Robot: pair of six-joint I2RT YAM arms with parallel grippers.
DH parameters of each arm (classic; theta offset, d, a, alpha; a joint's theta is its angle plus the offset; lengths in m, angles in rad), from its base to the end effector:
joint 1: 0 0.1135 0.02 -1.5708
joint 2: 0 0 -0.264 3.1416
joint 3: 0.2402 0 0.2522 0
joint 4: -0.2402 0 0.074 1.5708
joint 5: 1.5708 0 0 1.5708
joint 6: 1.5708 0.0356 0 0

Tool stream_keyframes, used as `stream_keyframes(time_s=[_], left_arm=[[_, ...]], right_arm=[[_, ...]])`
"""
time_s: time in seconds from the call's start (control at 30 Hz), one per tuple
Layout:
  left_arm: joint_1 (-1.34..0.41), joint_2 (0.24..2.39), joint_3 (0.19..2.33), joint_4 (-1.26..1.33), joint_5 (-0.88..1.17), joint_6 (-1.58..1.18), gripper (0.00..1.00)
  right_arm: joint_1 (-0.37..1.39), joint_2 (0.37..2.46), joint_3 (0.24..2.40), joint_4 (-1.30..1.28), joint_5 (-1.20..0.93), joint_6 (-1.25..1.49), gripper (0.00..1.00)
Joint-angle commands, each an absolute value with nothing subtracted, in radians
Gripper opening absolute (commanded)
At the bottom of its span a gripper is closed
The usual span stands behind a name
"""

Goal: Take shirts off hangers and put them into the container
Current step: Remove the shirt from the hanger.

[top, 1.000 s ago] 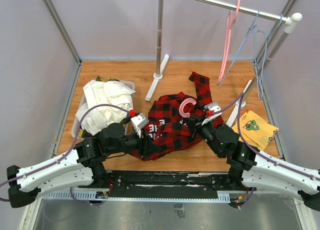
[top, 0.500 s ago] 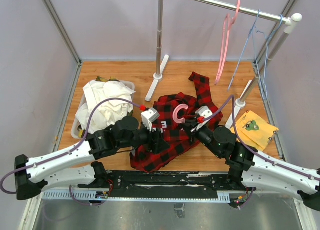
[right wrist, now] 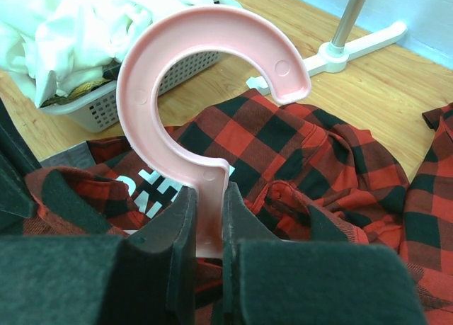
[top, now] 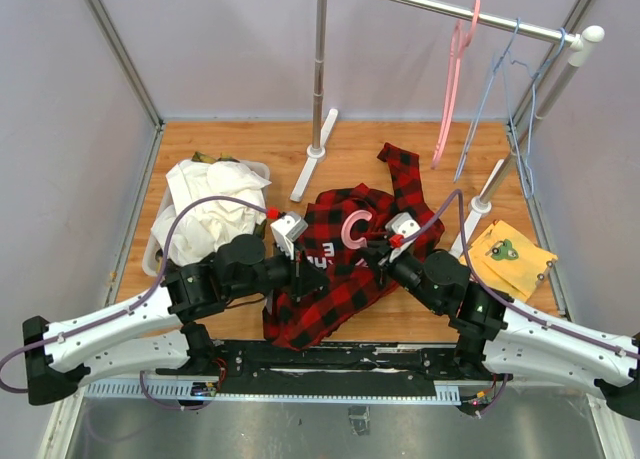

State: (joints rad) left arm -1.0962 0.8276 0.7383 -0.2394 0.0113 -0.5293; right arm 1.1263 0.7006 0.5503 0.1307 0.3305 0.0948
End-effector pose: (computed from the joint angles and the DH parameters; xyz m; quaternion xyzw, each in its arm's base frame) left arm 0.0885 -0.1731 0.3104 0.2306 0.7799 -0.4257 0.3967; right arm 0.0865 0.1548 0.3042 -0.2471 0.6695 0.2997 0.6332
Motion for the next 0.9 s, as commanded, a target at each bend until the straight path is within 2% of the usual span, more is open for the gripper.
stream_keyframes(time_s=[0.0, 0.13, 0.23, 0.4, 0.87], left_arm=[[-1.098, 0.793, 0.732, -0.256, -0.021, -0.531, 0.01], [-1.098, 0.779, 0.744, -0.279, 0.016, -0.521, 0.00], [-1.098, 0.794, 0.805, -0.411, -0.007, -0.503, 0.01], [-1.098, 0.758, 0.905, -0.615, -0.099, -0.472, 0.01], [-1.098, 0.807, 0.942, -0.827, 0.002, -0.461, 0.00]], right_arm=[[1.116, 0.678, 0.546, 0.177, 0.385, 0.087, 0.01], [1.115, 0.678, 0.543, 0.168, 0.556, 0.141, 0.01], [1.115, 0.667, 0.537, 0.169, 0.657, 0.197, 0.01], [1.115, 0.629, 0.500, 0.208, 0.766, 0.247, 0.01], [1.115, 0.494, 0.418, 0.162, 1.015, 0.534, 0.01]])
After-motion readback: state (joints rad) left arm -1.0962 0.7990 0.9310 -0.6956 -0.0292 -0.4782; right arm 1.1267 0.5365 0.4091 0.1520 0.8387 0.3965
